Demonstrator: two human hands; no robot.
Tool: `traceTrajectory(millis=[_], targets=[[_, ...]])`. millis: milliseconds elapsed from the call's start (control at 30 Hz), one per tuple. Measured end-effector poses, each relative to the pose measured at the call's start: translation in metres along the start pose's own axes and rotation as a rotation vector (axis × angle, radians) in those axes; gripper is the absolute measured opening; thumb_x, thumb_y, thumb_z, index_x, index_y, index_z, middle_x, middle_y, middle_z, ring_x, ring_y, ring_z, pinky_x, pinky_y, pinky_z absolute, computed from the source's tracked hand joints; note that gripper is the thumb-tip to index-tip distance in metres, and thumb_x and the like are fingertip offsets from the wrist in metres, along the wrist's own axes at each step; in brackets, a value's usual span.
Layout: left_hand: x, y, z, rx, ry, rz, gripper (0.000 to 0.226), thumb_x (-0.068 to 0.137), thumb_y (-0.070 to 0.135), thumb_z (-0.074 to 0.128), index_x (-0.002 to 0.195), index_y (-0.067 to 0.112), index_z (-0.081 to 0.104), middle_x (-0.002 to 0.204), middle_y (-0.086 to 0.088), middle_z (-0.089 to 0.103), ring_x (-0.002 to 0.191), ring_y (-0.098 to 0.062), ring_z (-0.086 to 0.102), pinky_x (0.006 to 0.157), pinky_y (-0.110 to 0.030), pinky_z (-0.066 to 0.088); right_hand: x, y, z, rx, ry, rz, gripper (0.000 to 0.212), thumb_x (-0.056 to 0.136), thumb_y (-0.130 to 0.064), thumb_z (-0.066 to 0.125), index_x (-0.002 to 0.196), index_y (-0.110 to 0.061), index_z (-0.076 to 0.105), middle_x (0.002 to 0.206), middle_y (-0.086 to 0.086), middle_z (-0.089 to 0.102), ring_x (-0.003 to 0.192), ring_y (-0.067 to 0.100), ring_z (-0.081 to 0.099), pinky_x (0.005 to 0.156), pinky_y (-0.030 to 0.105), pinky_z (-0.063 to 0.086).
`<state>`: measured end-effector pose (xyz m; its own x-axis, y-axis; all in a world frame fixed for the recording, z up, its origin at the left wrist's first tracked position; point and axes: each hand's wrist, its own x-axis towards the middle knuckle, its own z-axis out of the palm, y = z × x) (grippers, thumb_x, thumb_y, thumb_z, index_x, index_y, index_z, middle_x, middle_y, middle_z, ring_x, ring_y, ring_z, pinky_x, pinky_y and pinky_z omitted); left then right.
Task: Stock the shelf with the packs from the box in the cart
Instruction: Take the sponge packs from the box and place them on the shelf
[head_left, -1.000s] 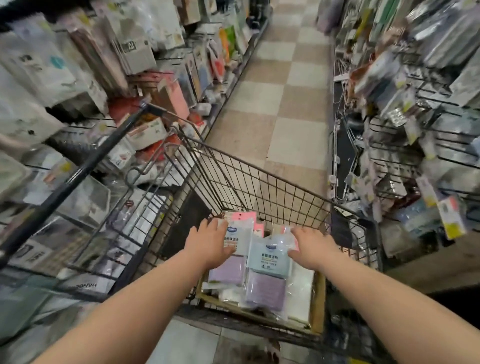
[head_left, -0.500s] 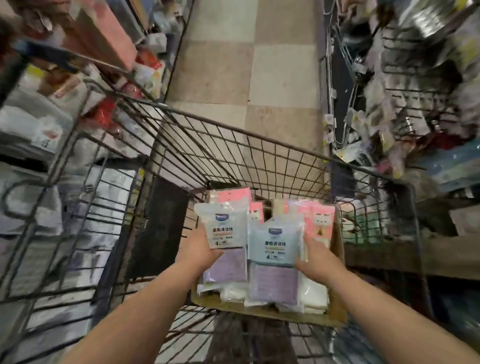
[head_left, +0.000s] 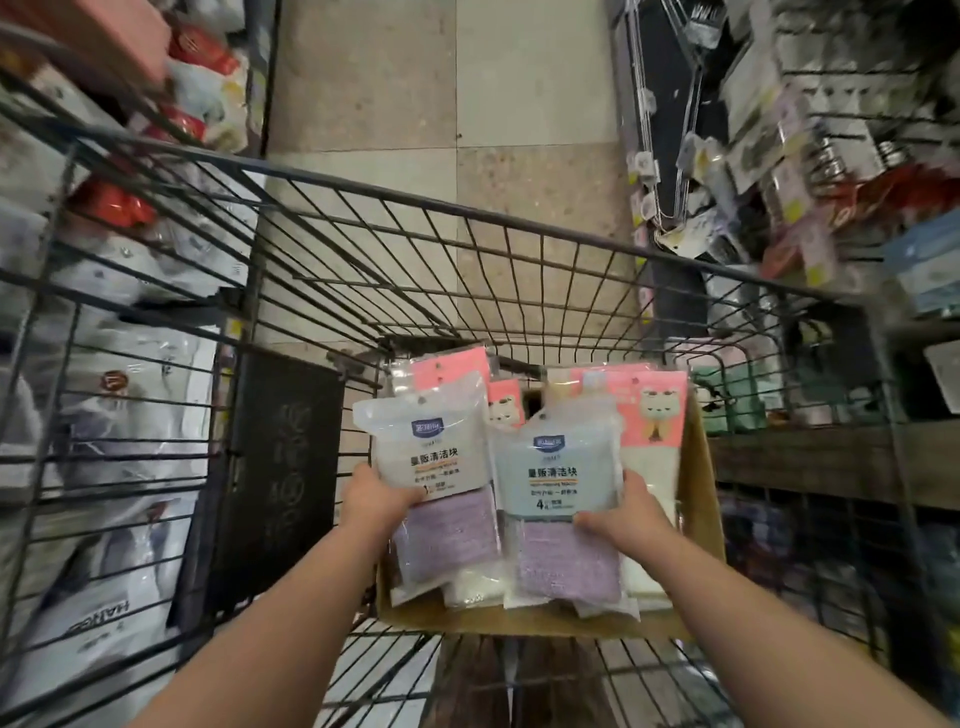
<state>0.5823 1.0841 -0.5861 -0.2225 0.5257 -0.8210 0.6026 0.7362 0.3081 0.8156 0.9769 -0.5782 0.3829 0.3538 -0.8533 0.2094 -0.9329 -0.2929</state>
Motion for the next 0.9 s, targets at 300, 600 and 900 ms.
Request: traceTrajectory(millis=[300, 600, 900], targets=[[-0.039, 0.025, -0.021, -0.152, -0.118, 0.116, 0.037, 0.08, 0.004, 0.071, 0.111, 0.012, 0.053, 0.112, -0.008, 0.064, 0.096, -0.024, 0.062, 0.082, -0.036, 0.054, -0.045, -0.028, -0.041, 0.049, 0.059, -0.149, 0.051, 0.078, -0.01, 0.073, 0.125, -0.012, 0.053, 0.119, 0.01, 0.064, 0.107, 0.026, 0.059, 0.083, 0.03, 0.047], [-0.121, 0.091, -0.057, -0.224, -0.176, 0.411, 0.046, 0.082, 0.013, 0.071, 0.122, 0.011, 0.05, 0.111, -0.005, 0.062, 0.094, -0.022, 0.062, 0.072, -0.034, 0.055, -0.131, -0.052, -0.101, 0.179, 0.277, -0.294, 0.037, 0.077, -0.005, 0.073, 0.113, -0.009, 0.065, 0.105, 0.008, 0.068, 0.087, 0.017, 0.058, 0.074, 0.024, 0.045], [-0.198, 0.14, -0.067, -0.211, -0.328, 0.684, 0.032, 0.082, 0.008, 0.07, 0.109, 0.014, 0.053, 0.103, -0.007, 0.066, 0.094, -0.025, 0.065, 0.089, -0.044, 0.054, -0.211, -0.033, -0.149, 0.372, 0.516, -0.369, 0.038, 0.077, -0.018, 0.074, 0.113, -0.014, 0.064, 0.108, 0.006, 0.068, 0.101, 0.023, 0.063, 0.086, 0.035, 0.051]])
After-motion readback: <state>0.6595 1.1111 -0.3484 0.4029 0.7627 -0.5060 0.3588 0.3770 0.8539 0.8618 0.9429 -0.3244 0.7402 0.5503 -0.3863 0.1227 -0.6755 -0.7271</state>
